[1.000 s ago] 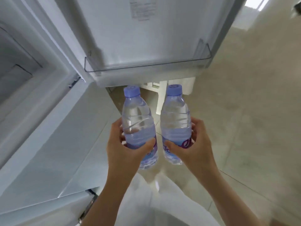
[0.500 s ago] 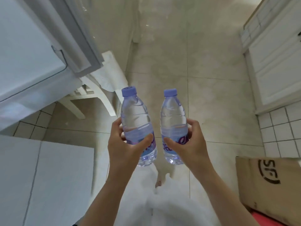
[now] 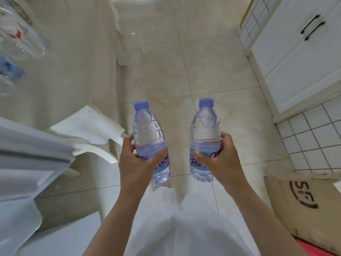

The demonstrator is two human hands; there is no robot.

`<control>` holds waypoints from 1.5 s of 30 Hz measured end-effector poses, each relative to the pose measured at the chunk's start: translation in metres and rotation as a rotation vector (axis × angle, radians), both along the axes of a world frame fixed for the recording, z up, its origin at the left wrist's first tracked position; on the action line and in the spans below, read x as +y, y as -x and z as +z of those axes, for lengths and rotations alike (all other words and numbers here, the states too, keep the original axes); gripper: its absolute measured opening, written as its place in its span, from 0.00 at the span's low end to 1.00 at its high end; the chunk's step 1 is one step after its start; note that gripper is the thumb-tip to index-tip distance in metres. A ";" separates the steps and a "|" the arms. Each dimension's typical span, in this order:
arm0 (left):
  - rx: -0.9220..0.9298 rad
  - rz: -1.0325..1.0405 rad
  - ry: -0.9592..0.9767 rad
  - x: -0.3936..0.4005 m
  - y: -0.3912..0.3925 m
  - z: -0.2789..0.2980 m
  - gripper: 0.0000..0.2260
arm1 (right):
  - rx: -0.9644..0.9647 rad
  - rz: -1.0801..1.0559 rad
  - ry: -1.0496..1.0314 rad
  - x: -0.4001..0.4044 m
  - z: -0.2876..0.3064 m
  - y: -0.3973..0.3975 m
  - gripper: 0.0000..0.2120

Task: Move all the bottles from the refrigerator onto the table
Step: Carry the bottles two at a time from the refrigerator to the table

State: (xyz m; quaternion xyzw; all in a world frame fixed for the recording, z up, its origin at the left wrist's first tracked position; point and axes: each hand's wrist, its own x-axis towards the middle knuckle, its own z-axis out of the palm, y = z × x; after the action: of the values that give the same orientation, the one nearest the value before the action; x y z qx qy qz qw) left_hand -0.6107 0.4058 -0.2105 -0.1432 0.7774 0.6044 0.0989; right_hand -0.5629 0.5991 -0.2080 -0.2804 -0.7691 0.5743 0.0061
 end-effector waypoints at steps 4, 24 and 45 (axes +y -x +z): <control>-0.030 -0.004 -0.001 0.021 0.045 -0.003 0.30 | -0.022 0.000 -0.024 0.024 -0.006 0.037 0.33; -0.046 0.418 0.057 0.154 0.242 -0.021 0.29 | -0.022 0.474 -0.056 0.159 -0.006 0.333 0.30; -0.003 0.715 0.125 0.008 0.470 -0.015 0.29 | -0.002 0.806 -0.031 -0.015 -0.002 0.611 0.32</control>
State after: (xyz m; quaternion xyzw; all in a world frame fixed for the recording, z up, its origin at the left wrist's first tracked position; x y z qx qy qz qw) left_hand -1.0806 0.4143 -0.2255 -0.4129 0.7133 0.5520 -0.1266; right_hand -1.1741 0.5841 -0.2101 0.0434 -0.8262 0.5185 -0.2162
